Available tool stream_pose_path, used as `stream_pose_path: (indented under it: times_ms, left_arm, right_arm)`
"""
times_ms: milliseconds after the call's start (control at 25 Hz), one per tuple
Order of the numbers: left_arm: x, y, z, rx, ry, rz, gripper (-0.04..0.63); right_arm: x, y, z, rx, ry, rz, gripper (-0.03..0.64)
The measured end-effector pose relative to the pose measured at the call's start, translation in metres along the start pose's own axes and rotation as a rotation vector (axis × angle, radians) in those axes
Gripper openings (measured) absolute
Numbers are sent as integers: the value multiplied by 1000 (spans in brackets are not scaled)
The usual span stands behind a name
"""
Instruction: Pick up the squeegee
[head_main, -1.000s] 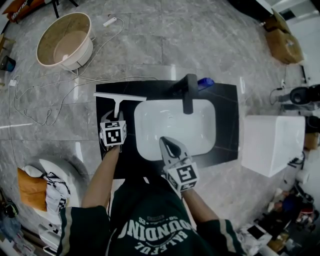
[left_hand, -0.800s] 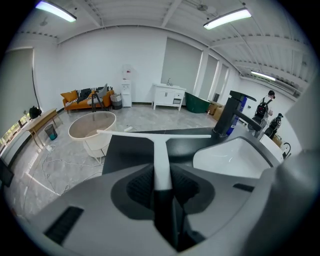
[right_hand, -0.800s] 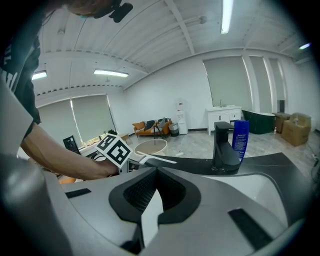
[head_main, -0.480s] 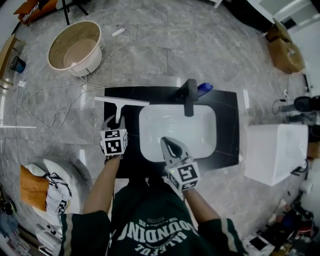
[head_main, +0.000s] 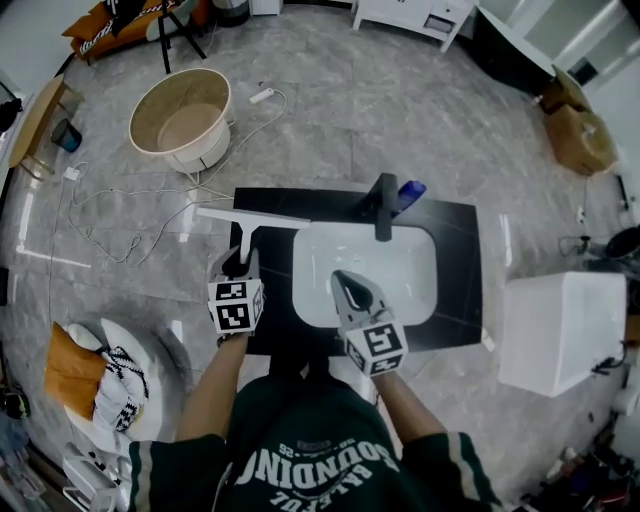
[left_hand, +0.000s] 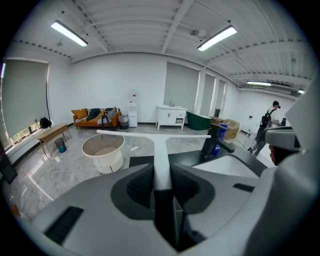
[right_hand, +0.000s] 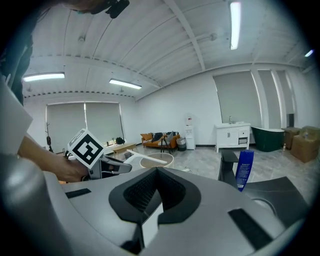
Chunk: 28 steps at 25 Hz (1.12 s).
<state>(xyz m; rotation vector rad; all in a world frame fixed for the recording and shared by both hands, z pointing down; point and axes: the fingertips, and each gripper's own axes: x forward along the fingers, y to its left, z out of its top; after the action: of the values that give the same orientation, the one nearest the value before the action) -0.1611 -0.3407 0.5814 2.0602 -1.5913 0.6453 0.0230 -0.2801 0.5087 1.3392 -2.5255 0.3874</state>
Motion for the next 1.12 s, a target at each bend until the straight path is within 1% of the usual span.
stream_pose_path:
  times_ms: [280, 360, 480, 600, 880, 1120]
  left_arm:
    - [-62, -12, 14, -3, -89, 31, 81]
    - [-79, -16, 15, -2, -110, 40, 81]
    - [-103, -23, 15, 2, -140, 53, 81]
    - [-120, -30, 15, 4, -166, 60, 81]
    - [-141, -38, 4, 1, -187, 73, 81]
    - [-149, -43, -1, -6, -186, 67, 81]
  right_arm:
    - [-22, 5, 15, -31, -45, 13, 0]
    - [-31, 7, 15, -29, -54, 15, 0]
    - [-43, 13, 23, -54, -67, 31, 0]
    - [-54, 15, 25, -67, -68, 26, -1]
    - [-71, 21, 26, -81, -108, 25, -2]
    - [-77, 23, 17, -73, -99, 24, -2]
